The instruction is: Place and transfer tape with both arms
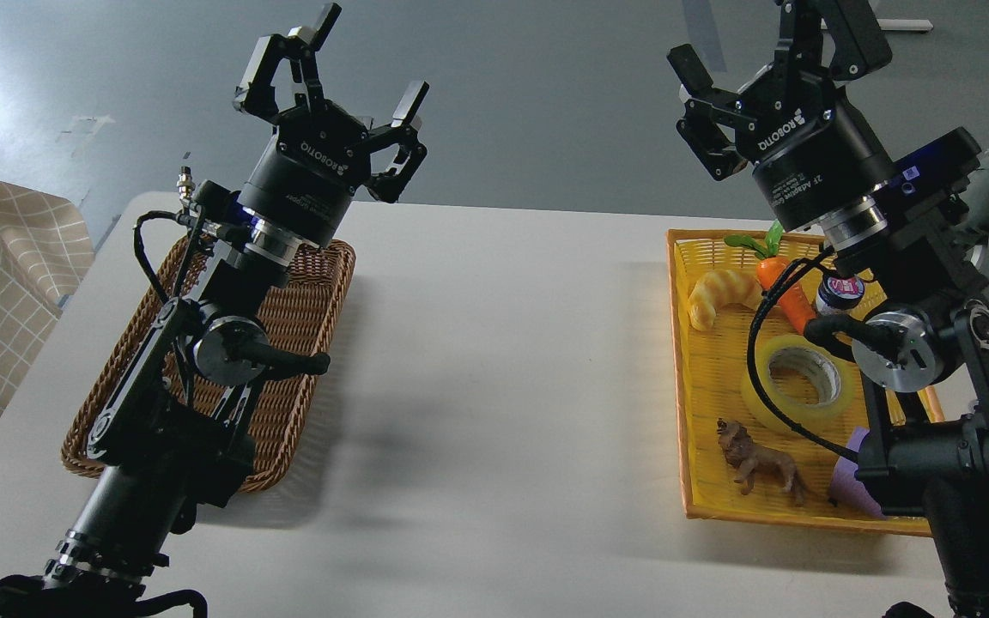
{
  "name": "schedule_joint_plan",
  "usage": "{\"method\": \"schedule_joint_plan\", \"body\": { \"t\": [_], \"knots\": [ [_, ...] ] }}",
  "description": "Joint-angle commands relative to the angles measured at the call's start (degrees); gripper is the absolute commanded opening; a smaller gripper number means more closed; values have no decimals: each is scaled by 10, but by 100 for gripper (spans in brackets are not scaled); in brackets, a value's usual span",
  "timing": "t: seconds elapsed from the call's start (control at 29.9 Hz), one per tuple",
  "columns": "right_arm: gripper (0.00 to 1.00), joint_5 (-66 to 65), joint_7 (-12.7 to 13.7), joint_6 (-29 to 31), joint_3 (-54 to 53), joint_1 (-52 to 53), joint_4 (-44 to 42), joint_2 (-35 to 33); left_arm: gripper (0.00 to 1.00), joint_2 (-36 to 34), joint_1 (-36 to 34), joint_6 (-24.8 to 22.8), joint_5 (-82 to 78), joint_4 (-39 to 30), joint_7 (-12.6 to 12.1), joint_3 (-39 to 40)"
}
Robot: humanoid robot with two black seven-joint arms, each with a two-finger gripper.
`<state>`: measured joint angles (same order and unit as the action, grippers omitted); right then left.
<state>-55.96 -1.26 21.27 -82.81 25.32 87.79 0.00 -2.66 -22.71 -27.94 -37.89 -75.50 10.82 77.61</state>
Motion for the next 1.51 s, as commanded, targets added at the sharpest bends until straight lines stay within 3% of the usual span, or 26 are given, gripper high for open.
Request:
{"method": "schedule_joint_plan", "body": {
  "t": [0.0,1.47],
  "knots": [
    [100,-1,0,-1,1,0,-2,0,98,0,2,1,-1,0,1,0],
    [100,1,-1,6,3,-24,10,0,98,-2,1,-1,1,-3,3,0]
  ]
}}
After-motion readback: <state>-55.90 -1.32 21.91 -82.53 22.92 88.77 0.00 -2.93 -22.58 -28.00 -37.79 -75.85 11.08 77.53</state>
